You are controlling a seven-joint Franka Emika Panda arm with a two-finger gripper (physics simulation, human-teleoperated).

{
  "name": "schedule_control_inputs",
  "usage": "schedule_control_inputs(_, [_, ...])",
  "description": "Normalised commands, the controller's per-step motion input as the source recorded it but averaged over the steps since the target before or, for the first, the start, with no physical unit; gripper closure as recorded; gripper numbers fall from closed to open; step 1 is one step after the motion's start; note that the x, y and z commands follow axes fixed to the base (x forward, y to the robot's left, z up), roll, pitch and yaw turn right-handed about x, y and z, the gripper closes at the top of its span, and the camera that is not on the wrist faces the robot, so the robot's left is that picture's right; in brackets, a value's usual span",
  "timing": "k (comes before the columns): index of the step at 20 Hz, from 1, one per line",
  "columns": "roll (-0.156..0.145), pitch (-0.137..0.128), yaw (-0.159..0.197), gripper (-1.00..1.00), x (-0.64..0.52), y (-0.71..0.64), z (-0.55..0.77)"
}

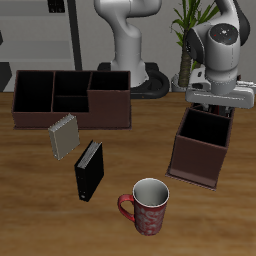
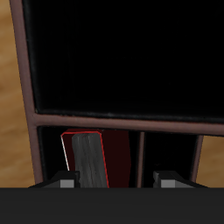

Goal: Place the red book into the left desk caddy's back compartment

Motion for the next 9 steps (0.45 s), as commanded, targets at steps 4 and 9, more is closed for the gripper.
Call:
schedule_control_inputs(4, [-0.004,0.003,-0.012,-1.00,0.03,-0.05,0.04])
schedule_control_inputs(9, [0.002,-0.011,-0.018,-1.00,-0.06,-0.08,0.10])
